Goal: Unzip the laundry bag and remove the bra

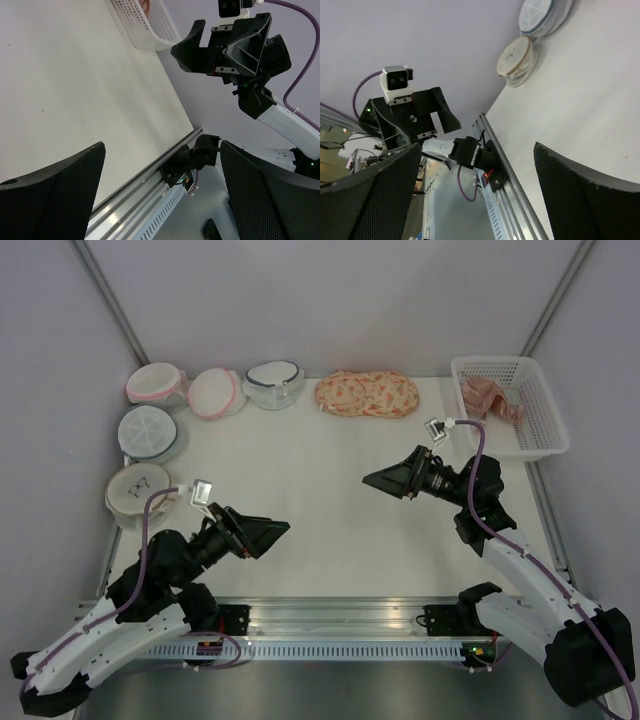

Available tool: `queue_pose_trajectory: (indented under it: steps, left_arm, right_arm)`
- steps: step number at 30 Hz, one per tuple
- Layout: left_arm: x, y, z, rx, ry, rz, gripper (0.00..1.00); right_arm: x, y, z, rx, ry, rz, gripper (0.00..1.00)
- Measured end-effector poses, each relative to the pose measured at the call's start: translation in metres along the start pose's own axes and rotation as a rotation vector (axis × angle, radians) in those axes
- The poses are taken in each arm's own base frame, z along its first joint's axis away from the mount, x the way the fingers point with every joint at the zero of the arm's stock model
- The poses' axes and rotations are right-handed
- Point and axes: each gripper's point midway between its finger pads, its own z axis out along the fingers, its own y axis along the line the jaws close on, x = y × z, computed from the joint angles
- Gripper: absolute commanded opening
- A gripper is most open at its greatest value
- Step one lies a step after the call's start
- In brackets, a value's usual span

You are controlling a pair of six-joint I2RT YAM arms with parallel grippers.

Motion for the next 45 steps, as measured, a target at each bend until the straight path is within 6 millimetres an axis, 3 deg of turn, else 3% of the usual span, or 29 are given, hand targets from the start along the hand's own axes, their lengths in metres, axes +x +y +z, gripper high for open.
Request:
queue_pose_trajectory:
  steps: [4, 8, 13, 16, 21, 24, 31, 36, 41, 44, 45]
  left_arm:
    - [0.01, 0.014, 0.005, -0.037, 0.013, -0.008, 1.0]
    - [0.024, 0.031, 0.012, -0.091, 0.045, -0.028, 1.0]
    - [0.032, 0.037, 0.014, -0.112, 0.061, -0.056, 1.0]
    - [0.032, 0.038, 0.012, -0.101, 0.055, -0.076, 1.0]
    - [0.03, 0.035, 0.001, -0.059, 0.02, -0.122, 1.0]
    - [0.026, 0.034, -0.008, -0.034, -0.005, -0.145, 1.0]
    - [0.025, 0.043, -0.021, -0.057, -0.027, -0.171, 1.0]
    - [0.034, 0.057, -0.023, -0.116, -0.001, -0.17, 1.0]
    - [0.034, 0.066, -0.027, -0.166, -0.002, -0.161, 1.0]
    - [0.03, 0.067, -0.03, -0.18, -0.015, -0.158, 1.0]
    - [0.029, 0.067, -0.031, -0.184, -0.018, -0.158, 1.0]
  right_arm:
    - [-0.002, -0.026, 0.003, 0.105, -0.01, -0.031, 0.98]
    - [-0.022, -0.076, 0.016, 0.297, -0.044, -0.049, 0.98]
    - [-0.052, -0.179, 0.028, 0.643, -0.123, -0.031, 0.98]
    - [-0.056, -0.235, 0.027, 0.808, -0.169, 0.011, 0.98]
    - [-0.058, -0.303, 0.019, 1.011, -0.291, 0.117, 0.98]
    - [-0.073, -0.324, 0.028, 1.04, -0.37, 0.157, 0.98]
    - [-0.126, -0.36, 0.071, 1.022, -0.535, 0.206, 0.98]
    - [-0.134, -0.397, 0.088, 1.067, -0.582, 0.266, 0.98]
    - [-0.15, -0.411, 0.102, 1.065, -0.677, 0.332, 0.98]
    - [-0.16, -0.418, 0.109, 1.06, -0.731, 0.359, 0.89]
    - [-0.164, -0.422, 0.114, 1.051, -0.749, 0.368, 0.8]
